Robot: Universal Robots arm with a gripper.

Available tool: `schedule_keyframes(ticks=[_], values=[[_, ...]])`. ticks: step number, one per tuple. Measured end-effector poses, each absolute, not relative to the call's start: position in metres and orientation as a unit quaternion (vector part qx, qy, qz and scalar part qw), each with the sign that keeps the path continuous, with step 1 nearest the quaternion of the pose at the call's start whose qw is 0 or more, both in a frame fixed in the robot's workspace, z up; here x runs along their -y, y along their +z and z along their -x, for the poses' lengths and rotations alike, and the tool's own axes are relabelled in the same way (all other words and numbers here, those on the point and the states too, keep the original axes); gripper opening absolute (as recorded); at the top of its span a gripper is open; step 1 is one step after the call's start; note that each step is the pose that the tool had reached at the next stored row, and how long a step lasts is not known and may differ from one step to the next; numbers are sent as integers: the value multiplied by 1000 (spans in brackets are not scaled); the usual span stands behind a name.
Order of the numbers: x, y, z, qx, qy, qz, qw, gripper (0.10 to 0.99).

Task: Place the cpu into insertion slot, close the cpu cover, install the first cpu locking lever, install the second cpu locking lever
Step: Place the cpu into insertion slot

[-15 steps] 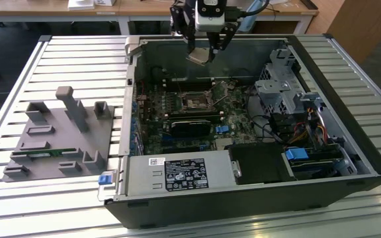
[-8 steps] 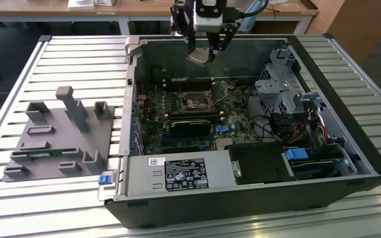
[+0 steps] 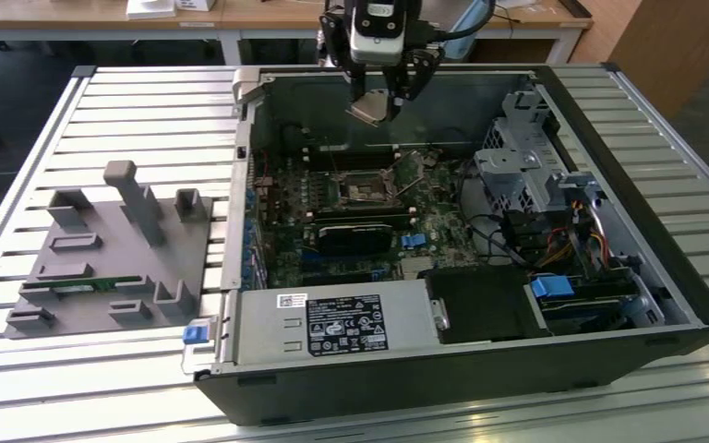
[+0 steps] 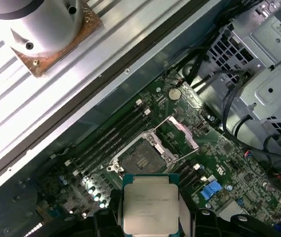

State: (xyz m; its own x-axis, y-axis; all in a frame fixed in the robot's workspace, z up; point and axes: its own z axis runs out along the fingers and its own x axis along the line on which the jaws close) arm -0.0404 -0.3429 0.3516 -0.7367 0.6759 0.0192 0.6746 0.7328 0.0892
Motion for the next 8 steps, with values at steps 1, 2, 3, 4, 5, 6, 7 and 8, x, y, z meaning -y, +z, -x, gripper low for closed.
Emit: schedule_keyframes(ticks=[1,2,3,4,5,6,7,8], values=[[343,351,40,-928,45,-371,8,541],[343,350,40,-924,45,-380,8,541],[343,350,40,-920,45,-388,9,541],[343,349,40,-917,45,-397,9,541],[343,349,40,-914,45,-404,9,541],[343,348,40,-911,45,-410,10,541],[343,348,40,-908,45,-416,10,541],[343,348,40,-906,44,-420,10,541]])
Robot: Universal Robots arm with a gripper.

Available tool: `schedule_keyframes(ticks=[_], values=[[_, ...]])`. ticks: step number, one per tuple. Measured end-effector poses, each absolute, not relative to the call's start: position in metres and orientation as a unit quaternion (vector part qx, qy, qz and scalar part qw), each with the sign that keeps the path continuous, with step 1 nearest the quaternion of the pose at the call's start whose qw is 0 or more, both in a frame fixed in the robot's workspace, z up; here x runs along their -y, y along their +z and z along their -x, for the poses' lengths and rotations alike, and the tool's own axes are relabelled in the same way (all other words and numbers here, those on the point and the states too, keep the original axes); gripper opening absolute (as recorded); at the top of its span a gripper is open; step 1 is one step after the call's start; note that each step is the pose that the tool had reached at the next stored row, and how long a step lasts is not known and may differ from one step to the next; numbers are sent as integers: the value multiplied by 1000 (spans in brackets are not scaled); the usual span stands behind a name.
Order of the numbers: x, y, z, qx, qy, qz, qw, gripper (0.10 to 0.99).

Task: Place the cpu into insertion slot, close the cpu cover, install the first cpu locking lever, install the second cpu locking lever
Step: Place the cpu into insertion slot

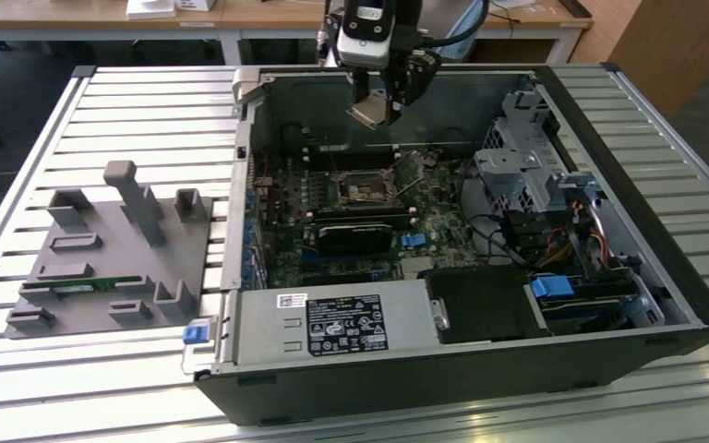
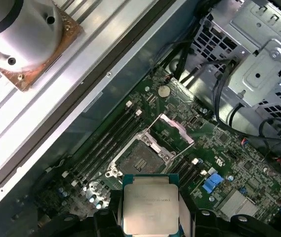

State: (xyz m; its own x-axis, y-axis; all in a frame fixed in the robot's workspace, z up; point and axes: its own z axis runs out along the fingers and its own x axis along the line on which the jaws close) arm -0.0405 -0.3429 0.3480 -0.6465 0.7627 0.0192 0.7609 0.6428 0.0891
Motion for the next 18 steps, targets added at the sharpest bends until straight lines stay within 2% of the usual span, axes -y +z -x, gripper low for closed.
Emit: schedule_keyframes(ticks=[18], values=[[343,346,41,-875,44,-482,13,541]])
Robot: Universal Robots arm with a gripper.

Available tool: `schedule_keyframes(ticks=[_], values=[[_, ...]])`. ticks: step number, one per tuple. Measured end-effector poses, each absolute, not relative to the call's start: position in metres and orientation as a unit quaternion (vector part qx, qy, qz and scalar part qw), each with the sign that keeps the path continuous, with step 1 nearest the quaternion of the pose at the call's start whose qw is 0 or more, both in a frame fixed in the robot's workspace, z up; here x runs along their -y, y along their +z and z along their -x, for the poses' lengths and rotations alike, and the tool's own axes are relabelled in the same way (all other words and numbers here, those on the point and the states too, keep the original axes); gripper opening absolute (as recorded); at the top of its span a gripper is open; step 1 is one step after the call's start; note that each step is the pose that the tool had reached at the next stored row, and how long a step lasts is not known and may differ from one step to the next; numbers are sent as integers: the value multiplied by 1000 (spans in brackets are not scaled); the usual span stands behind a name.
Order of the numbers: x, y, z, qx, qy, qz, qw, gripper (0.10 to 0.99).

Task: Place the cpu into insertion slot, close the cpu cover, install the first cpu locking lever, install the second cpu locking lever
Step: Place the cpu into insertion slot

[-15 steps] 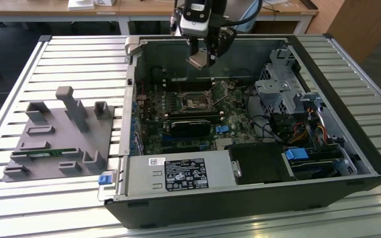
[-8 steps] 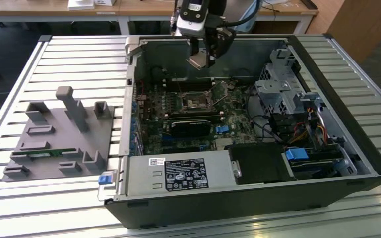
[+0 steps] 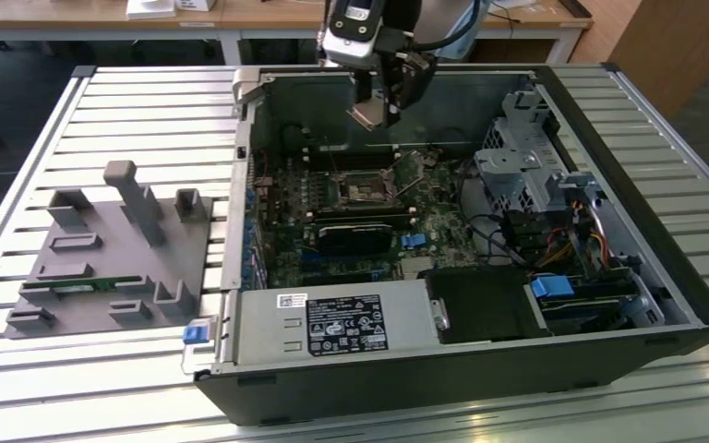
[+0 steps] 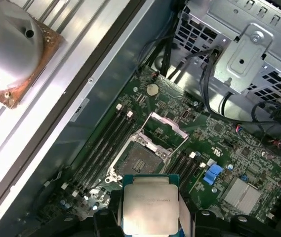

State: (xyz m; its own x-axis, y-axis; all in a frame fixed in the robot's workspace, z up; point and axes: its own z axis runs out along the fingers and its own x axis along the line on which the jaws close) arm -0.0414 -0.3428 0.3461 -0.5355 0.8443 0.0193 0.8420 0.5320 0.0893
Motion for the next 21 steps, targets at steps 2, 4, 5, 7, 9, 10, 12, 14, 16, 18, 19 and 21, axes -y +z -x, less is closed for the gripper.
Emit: schedule_keyframes(ticks=[2,4,5,7,9,10,12,14,16,18,19,21], values=[[343,346,41,-870,44,-492,14,541],[343,346,41,-864,43,-501,14,541],[343,346,41,-862,43,-505,14,541],[343,345,41,-856,43,-515,15,541],[343,345,41,-850,43,-525,15,541],[342,345,41,-847,43,-529,16,541],[342,345,41,-841,43,-539,16,541],[342,344,41,-835,43,-549,16,541],[342,344,41,-828,42,-560,17,541],[342,343,41,-820,42,-571,18,541],[342,343,41,-816,42,-576,18,541],[342,342,41,-808,42,-587,18,541]])
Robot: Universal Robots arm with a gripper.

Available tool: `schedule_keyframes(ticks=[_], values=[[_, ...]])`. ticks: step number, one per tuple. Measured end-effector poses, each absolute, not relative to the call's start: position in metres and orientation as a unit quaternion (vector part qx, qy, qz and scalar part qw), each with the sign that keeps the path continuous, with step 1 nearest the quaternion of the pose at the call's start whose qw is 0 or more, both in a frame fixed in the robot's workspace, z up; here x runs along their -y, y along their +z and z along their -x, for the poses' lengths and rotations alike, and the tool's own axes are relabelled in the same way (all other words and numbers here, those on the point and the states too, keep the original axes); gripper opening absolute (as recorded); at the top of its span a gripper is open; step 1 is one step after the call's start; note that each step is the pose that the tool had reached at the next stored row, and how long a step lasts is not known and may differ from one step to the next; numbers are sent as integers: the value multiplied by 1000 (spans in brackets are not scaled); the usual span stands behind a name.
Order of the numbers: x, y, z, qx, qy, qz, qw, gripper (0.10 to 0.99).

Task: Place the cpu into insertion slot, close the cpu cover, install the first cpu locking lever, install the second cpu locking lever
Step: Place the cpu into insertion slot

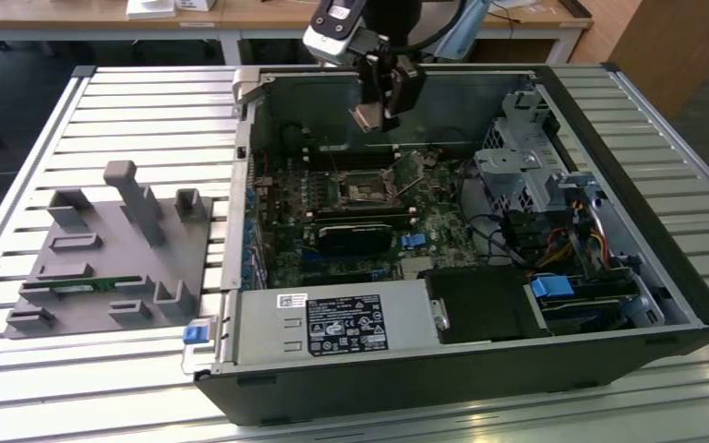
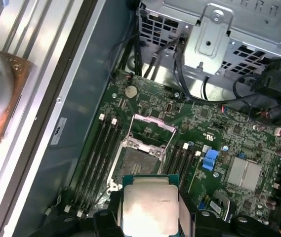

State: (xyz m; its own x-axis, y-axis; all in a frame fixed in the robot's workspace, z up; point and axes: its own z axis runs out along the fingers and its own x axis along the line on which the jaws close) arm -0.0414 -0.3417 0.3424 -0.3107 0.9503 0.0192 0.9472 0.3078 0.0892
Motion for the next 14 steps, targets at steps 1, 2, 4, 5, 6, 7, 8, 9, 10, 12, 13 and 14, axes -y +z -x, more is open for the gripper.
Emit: schedule_keyframes(ticks=[1,2,4,5,6,7,8,9,10,12,13,14], values=[[342,342,41,-805,42,-592,19,541],[342,342,41,-801,42,-596,19,541],[341,341,41,-794,41,-606,19,541],[341,341,41,-791,41,-611,20,541],[341,341,41,-787,41,-616,20,541],[341,340,41,-783,41,-620,20,541],[341,340,41,-779,41,-625,20,541],[341,340,41,-776,41,-629,21,541],[341,340,41,-772,41,-634,21,541],[341,339,41,-765,40,-642,21,541],[341,339,41,-763,40,-645,21,541],[341,338,41,-761,40,-647,22,541]])
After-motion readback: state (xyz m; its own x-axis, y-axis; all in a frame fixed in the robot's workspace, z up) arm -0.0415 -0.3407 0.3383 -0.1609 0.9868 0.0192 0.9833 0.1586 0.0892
